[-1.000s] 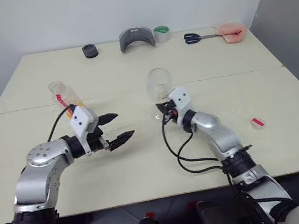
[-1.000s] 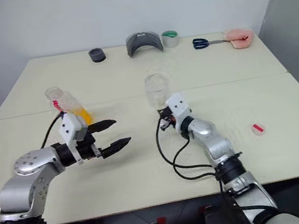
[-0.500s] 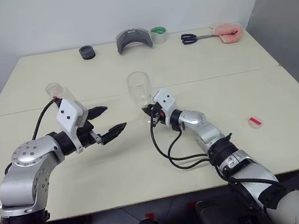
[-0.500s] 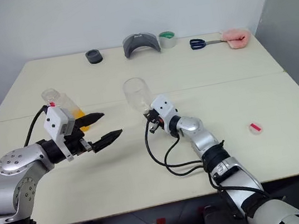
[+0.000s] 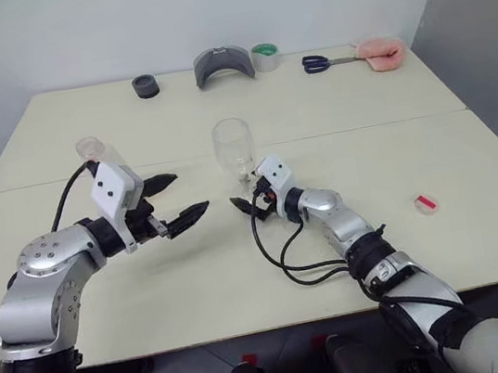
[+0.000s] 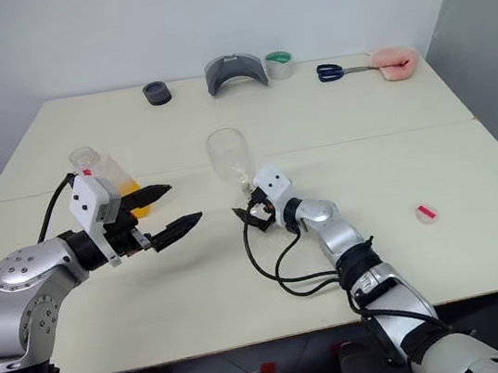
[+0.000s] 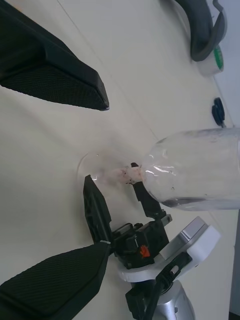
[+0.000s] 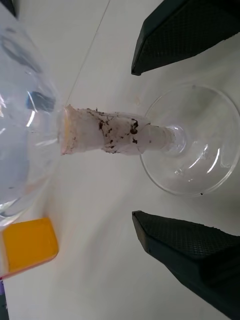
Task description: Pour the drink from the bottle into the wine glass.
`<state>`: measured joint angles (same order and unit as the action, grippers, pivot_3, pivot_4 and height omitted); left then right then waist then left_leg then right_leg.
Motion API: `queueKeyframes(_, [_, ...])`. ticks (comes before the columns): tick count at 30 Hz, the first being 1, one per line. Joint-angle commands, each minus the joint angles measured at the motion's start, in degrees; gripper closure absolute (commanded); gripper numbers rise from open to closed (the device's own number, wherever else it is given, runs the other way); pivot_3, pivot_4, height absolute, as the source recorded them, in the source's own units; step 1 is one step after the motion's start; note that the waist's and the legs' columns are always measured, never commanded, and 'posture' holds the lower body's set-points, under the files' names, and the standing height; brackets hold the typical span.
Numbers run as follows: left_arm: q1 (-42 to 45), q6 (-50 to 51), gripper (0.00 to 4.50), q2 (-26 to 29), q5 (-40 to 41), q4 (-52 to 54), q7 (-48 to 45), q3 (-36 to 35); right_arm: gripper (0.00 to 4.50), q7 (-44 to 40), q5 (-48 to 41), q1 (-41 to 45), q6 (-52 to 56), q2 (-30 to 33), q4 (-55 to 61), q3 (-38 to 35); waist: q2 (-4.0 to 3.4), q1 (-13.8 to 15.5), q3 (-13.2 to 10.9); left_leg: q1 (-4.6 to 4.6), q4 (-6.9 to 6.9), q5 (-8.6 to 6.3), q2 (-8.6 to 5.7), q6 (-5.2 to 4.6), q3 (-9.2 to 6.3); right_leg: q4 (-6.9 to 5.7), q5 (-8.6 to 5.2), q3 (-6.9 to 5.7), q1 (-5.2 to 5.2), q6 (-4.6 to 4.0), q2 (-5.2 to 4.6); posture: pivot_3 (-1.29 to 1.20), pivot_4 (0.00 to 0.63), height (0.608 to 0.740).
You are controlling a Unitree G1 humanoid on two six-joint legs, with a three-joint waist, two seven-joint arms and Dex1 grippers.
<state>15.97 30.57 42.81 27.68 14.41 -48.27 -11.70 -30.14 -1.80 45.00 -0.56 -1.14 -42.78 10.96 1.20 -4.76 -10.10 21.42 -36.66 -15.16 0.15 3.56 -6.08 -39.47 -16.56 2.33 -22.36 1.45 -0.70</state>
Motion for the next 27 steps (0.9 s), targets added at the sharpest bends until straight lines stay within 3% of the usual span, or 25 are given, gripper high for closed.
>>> queueKeyframes(1, [0.09,-0.77,0.0,-0.19,1.6,2.95,0.76,-2.43,0.04,-1.49,-0.83,-2.1,1.53,1.9,5.82,-1.21,0.0,0.04,0.0,0.01,0.0,0.0,0.0,0.0,-0.01,0.0,0.0,-0.01,0.0,0.0,-0.01,0.0,0.15,0.74])
queueKeyframes(9, [-3.51,-1.32,0.0,-3.2,1.86,4.84,4.14,-2.98,0.04,-5.39,-4.58,-12.33,15.63,10.56,25.73,-3.08,0.0,0.5,-0.02,0.08,-0.01,0.0,0.24,0.0,-0.02,0.08,0.0,-0.02,0.01,0.01,-0.14,0.0,0.15,0.74])
queueKeyframes(18, [-8.68,-6.66,0.0,-10.53,-3.18,4.95,13.64,-2.79,0.04,-6.68,-4.99,-25.41,18.67,17.13,46.75,-1.9,-0.02,0.88,-0.04,0.06,0.05,-0.01,0.34,0.01,-0.01,0.25,-0.01,-0.03,0.04,0.02,-0.08,0.0,0.15,0.74])
queueKeyframes(27, [-16.67,-14.76,0.0,-16.73,-11.54,2.83,23.49,-3.52,0.04,-11.25,-20.06,-29.05,33.36,20.3,67.6,-5.36,-0.01,2.05,-0.04,0.18,0.03,-0.02,0.4,0.03,-0.12,0.45,0.02,-0.02,0.06,0.06,-0.05,0.0,0.15,0.74])
